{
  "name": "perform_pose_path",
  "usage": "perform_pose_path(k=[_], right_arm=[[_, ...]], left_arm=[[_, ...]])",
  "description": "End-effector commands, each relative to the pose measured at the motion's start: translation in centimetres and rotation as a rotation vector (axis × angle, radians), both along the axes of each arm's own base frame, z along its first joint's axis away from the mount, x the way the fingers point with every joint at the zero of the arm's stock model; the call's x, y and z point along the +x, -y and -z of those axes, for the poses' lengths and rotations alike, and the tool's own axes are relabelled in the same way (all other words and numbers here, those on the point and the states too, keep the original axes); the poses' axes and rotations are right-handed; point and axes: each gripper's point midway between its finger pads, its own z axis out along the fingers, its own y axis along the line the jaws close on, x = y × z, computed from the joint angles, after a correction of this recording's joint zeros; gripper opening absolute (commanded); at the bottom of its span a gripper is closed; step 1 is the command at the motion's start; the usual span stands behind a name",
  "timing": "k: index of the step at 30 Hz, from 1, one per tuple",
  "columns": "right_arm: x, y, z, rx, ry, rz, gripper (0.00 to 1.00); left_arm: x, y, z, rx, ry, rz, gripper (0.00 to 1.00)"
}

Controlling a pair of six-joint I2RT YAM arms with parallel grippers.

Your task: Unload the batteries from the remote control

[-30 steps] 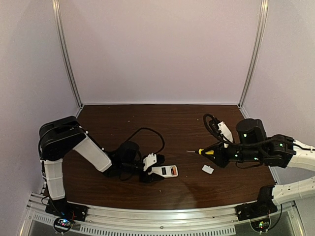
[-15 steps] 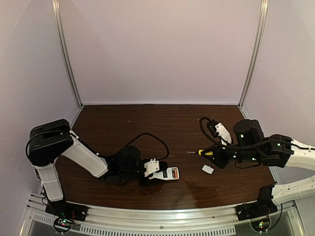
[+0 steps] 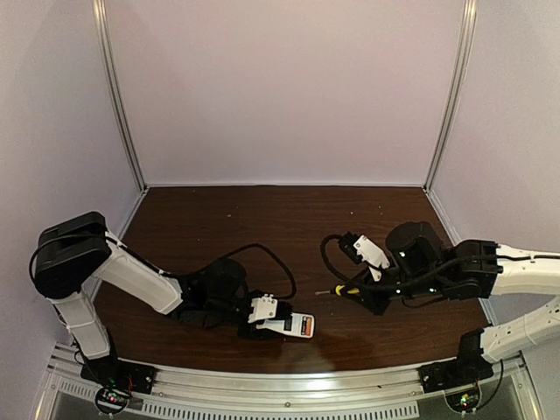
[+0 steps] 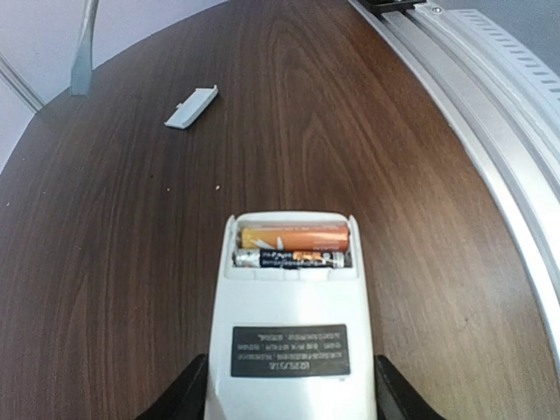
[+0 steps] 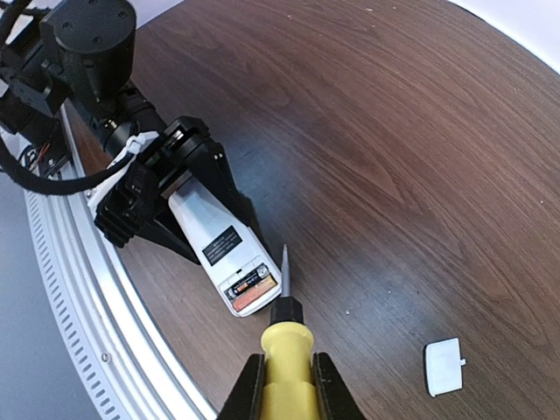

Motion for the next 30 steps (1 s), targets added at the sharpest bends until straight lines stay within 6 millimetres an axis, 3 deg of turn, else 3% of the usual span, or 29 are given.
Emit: perform_pose_path(k=[1,11,30], right_arm=[[-1.7,-1.5,-1.0,0.0,0.01,-0.107,0.0],[-4.0,-2.5,1.2,-0.1,-0.018,-0.202,0.0],[-3.4,-4.0,4.0,-0.203,0.001,-0.247,0.0]], left_arm=[[-1.5,-0.2,-1.4,-0.054,0.042,0.087,0.0],[-1.5,-0.2,-1.1,-0.035,0.035,0.091,0.0],[-1.8,-0.4,-0.6,-0.025,0.026,0.107,0.0]])
